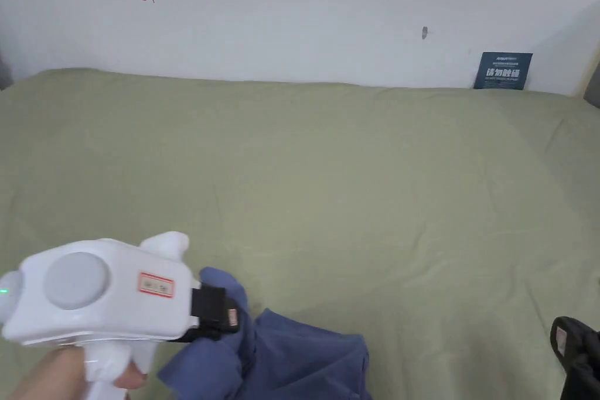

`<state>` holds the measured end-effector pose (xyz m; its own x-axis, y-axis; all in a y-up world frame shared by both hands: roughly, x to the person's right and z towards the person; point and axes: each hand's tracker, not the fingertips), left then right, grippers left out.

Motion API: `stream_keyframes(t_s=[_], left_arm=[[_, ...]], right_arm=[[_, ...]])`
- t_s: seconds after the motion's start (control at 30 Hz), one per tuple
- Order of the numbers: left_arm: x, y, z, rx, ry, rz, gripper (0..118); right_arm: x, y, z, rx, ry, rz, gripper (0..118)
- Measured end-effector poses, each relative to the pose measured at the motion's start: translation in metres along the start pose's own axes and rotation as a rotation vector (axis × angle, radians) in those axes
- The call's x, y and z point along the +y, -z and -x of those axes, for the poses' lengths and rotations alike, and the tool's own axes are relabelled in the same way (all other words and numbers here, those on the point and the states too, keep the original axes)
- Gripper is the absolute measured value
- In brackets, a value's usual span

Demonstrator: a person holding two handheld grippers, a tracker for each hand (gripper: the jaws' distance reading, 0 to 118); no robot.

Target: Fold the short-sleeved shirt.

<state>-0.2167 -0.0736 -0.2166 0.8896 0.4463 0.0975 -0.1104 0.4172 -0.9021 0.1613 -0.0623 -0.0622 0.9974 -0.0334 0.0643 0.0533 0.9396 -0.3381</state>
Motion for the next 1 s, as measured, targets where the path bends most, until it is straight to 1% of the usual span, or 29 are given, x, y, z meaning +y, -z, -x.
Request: stream_keyframes(t_s=[0.13,0.2,0.23,0.27,0.3,0.33,0.37,0.5,0.53,0.57,0.6,0.63,0.67,0.7,0.73,0.77,0.8,0.9,1.0], left_arm=[[-0.006,0.051,-0.034,0.015,0.031,0.032,11],[-0.010,0.081,-0.048,0.046,0.089,0.068,12],[-0.013,0.094,-0.053,0.045,0.098,0.066,20],[-0.018,0.106,-0.061,0.047,0.112,0.076,43],[-0.021,0.116,-0.062,0.010,0.118,0.068,94],[-0.022,0.124,-0.065,-0.049,0.106,0.060,115],[-0.022,0.128,-0.064,-0.029,0.108,0.081,115],[-0.024,0.103,-0.056,-0.087,0.071,0.008,114],[-0.024,0.091,-0.053,-0.115,0.082,-0.009,114],[-0.025,0.082,-0.047,-0.112,0.092,-0.008,113],[-0.026,0.073,-0.040,-0.128,0.107,-0.030,109],[-0.027,0.067,-0.032,-0.159,0.117,-0.041,91],[-0.027,0.064,-0.027,-0.176,0.120,-0.014,53],[-0.031,0.066,-0.021,-0.201,0.074,-0.007,0],[-0.031,0.065,-0.015,-0.197,0.042,-0.015,0],[-0.033,0.070,-0.011,-0.267,0.063,0.047,0],[-0.034,0.079,-0.009,-0.314,0.038,0.061,0],[-0.042,0.108,-0.011,-0.408,0.005,0.142,0],[-0.054,0.147,-0.012,-0.451,0.021,0.207,0]], right_arm=[[0.008,-0.004,-0.003,-0.040,-0.018,-0.041,0],[0.010,-0.005,-0.004,-0.050,-0.014,-0.047,0],[0.010,-0.006,-0.006,-0.049,-0.010,-0.050,0],[0.011,-0.006,-0.006,-0.053,-0.004,-0.051,0],[0.011,-0.006,-0.007,-0.057,0.001,-0.050,0],[0.011,-0.006,-0.008,-0.060,0.007,-0.052,0],[0.012,-0.007,-0.008,-0.064,0.015,-0.058,0],[0.013,-0.009,-0.010,-0.077,0.013,-0.068,0],[0.013,-0.009,-0.010,-0.074,0.012,-0.068,0],[0.013,-0.009,-0.010,-0.073,0.013,-0.066,0],[0.013,-0.009,-0.010,-0.071,0.015,-0.065,0],[0.012,-0.009,-0.010,-0.069,0.018,-0.064,0],[0.011,-0.008,-0.009,-0.065,0.021,-0.061,0],[0.010,-0.006,-0.007,-0.062,0.025,-0.055,0],[0.008,-0.005,-0.006,-0.057,0.031,-0.050,0],[0.006,-0.004,-0.005,-0.046,0.038,-0.042,0],[0.004,-0.002,-0.003,-0.042,0.041,-0.033,0],[-0.002,0.002,0.003,-0.028,0.039,-0.007,0],[-0.008,0.005,0.006,-0.022,0.040,0.022,0]])
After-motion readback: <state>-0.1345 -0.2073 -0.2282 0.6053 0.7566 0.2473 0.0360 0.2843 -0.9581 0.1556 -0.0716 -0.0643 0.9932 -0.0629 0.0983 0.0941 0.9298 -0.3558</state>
